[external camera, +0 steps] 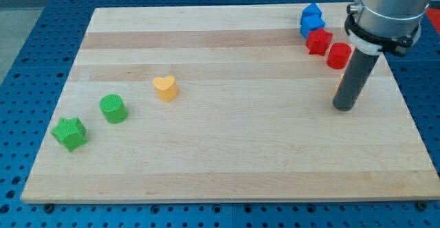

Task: Move the yellow hexagon towards the red circle

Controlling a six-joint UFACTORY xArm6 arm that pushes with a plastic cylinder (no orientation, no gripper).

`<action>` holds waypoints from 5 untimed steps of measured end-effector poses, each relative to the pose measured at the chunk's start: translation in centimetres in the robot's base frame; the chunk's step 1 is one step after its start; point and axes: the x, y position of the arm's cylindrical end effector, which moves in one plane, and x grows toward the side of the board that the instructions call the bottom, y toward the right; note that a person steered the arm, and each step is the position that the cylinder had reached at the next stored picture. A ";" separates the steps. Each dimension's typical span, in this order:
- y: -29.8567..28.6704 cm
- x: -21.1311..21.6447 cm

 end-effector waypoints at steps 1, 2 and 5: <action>0.0 -1.1; 0.0 -1.1; 2.9 -0.3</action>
